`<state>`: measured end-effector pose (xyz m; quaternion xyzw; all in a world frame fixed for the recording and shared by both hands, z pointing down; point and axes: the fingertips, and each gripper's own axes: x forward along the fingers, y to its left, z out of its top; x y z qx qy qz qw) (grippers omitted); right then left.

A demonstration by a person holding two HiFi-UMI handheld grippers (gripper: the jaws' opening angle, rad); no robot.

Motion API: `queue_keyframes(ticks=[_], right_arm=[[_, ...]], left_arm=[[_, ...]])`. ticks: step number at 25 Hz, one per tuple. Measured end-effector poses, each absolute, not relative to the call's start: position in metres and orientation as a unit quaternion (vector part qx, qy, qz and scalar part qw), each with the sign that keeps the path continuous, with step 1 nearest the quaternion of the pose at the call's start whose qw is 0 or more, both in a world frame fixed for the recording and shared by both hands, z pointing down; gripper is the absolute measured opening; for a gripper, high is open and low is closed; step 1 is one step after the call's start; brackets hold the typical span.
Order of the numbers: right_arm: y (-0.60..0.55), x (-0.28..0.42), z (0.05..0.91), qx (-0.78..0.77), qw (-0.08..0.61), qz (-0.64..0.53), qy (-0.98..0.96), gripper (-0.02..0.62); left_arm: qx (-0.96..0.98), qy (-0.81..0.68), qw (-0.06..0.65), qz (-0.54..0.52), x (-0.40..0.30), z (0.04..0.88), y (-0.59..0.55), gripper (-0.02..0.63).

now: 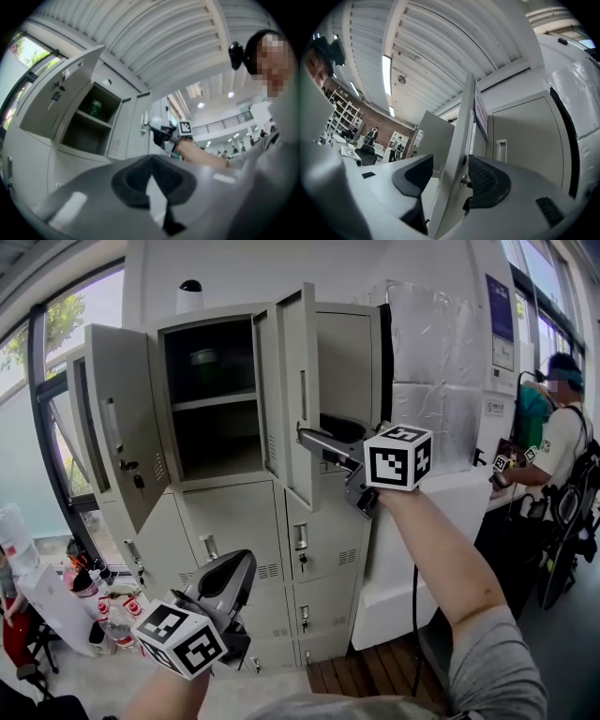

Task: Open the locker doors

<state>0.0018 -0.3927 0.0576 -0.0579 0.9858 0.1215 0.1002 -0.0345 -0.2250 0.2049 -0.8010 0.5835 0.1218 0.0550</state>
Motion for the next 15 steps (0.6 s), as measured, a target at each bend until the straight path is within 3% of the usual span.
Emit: queue_keyframes(ticks=[8, 13, 15], right_arm=[[-0.338, 0.041, 0.165, -0.053, 0.084, 0.099, 0.99, 0.22], [-0.307, 0.038, 0.293, -0.039, 0.079, -0.006, 0.996, 0.108], [-0.307, 0.036, 0.337, -0.048, 0.071, -0.061, 0.994, 0.101]], left_arm=[[-0.787, 0.6, 0.054, 0.13, -0.057, 0.223, -0.228, 0.002], [-0.763, 0.633, 0.043, 0.122, -0.085, 0.264, -0.231, 0.002], [-0.758, 0.639, 0.024, 0.128, -0.093, 0.287, -0.233, 0.002]])
